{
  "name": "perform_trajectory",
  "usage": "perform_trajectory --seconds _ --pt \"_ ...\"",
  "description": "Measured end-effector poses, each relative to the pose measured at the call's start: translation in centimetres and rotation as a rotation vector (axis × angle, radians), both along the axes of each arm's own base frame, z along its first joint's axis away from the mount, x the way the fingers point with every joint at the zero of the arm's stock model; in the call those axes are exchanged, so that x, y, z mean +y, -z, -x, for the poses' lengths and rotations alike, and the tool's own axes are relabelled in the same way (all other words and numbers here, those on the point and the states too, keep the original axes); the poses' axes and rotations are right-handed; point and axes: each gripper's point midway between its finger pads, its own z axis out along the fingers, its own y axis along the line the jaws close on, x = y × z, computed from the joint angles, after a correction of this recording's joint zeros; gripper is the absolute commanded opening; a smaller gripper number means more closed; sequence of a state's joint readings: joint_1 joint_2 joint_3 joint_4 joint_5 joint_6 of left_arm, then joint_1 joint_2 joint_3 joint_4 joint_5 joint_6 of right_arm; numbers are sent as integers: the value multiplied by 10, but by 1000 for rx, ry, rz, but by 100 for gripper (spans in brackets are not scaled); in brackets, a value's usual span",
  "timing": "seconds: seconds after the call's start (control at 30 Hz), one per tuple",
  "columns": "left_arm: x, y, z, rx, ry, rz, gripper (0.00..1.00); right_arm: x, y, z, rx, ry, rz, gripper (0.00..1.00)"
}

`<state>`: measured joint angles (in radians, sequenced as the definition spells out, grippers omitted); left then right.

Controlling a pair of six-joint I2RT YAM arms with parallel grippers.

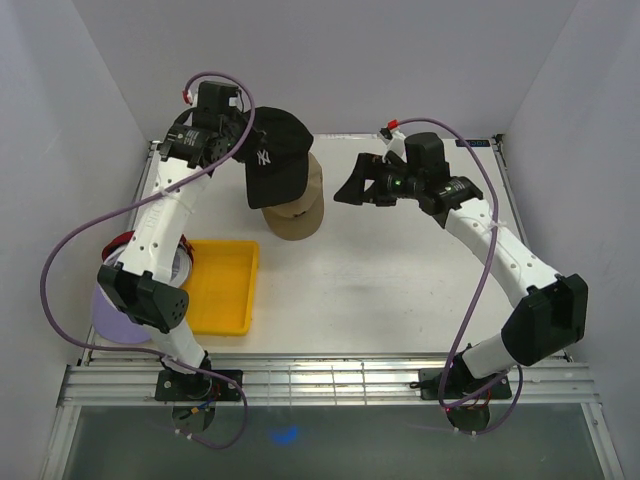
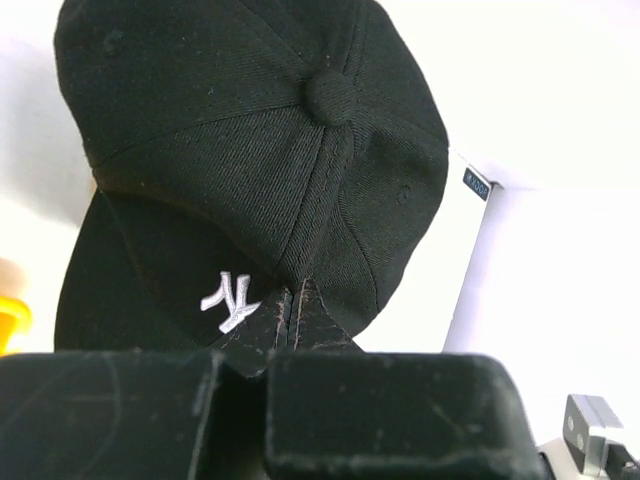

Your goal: Stack the hats

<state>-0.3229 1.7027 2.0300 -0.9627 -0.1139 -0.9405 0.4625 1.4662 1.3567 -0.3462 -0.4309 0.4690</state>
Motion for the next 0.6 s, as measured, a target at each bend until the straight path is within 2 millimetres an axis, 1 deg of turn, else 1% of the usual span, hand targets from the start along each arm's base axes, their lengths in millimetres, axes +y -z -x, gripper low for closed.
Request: perform_trajectory --seconds 0.17,0.37,0.47,0.6 --pt "-21 3 5 6 -20 10 0 7 -9 -5 8 -5 -29 92" --pt "-32 2 8 -5 -57 13 0 17 -25 -5 22 -24 -106 92" --pt "-35 1 10 -9 -71 12 0 23 -26 -8 37 -36 -140 92" --pt "-38 1 11 -15 -84 5 0 32 -20 -13 74 -51 -174 92"
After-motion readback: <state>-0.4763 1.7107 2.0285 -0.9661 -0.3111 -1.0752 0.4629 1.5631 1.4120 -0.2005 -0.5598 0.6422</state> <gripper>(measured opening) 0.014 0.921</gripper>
